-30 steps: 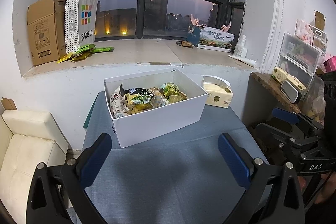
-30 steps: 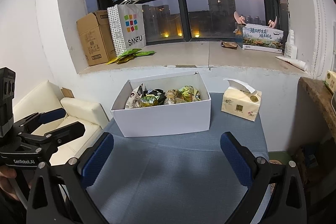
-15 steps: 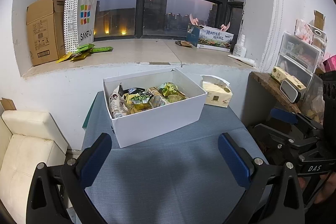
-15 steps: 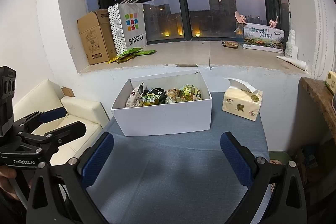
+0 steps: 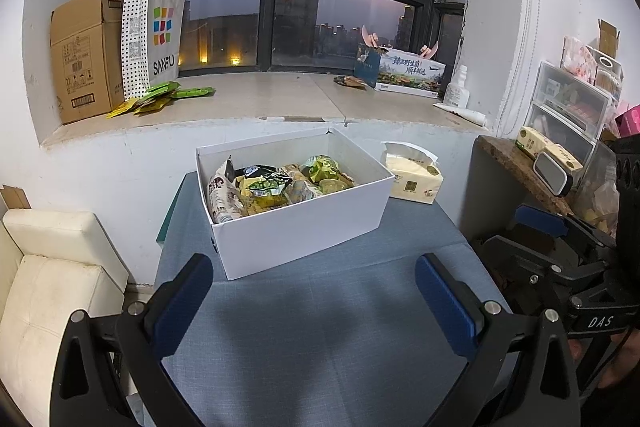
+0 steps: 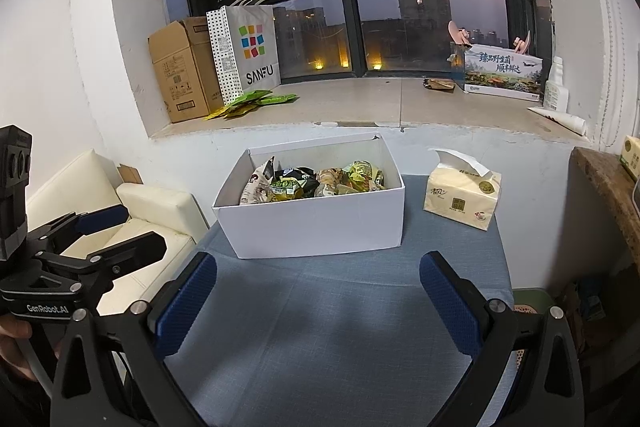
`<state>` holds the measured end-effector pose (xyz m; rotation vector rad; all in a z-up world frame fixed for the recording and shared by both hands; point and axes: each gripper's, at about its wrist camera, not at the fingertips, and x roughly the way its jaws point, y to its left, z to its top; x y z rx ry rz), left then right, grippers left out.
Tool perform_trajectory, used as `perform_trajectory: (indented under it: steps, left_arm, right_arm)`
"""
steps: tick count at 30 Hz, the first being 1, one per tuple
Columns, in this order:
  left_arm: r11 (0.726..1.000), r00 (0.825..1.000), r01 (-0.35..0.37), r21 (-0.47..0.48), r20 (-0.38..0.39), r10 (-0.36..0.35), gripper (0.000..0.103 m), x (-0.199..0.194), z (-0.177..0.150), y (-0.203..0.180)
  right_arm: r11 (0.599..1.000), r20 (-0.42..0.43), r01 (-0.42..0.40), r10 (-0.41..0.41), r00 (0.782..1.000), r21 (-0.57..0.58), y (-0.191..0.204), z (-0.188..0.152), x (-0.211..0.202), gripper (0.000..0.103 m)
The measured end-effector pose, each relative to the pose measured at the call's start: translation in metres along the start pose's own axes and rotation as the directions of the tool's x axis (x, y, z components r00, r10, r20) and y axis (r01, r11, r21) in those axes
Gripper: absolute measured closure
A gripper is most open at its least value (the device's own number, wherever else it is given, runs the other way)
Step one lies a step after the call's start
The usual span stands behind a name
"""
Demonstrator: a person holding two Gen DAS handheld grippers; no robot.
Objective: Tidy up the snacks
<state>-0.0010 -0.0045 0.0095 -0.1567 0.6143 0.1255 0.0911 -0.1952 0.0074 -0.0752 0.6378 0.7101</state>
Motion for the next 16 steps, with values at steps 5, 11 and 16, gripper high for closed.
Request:
perform_trajectory:
  steps: [5, 11, 16]
  left_arm:
    - [1.0, 1.0, -0.002, 0.0, -0.002, 0.002, 0.0, 0.0, -0.0007, -0.0002]
    - [1.0, 1.0, 0.004, -0.004, -0.003, -0.004, 0.0, 0.0005, -0.0021, -0.0012]
    - [1.0, 1.0, 0.013, 0.0, -0.008, -0.013, 0.0, 0.0017, -0.0048, -0.0042]
  right_arm:
    - [1.0, -0.002, 0.0, 0.0, 1.0, 0.0, 0.0003, 0.0, 0.0, 0.0]
    - [1.0, -0.002, 0.001, -0.001, 1.0, -0.002, 0.0012, -0.0007, -0.0001, 0.0]
    - [1.0, -0.007, 0.001, -0.001, 1.0, -0.003, 0.0016, -0.0018, 0.0011, 0.0]
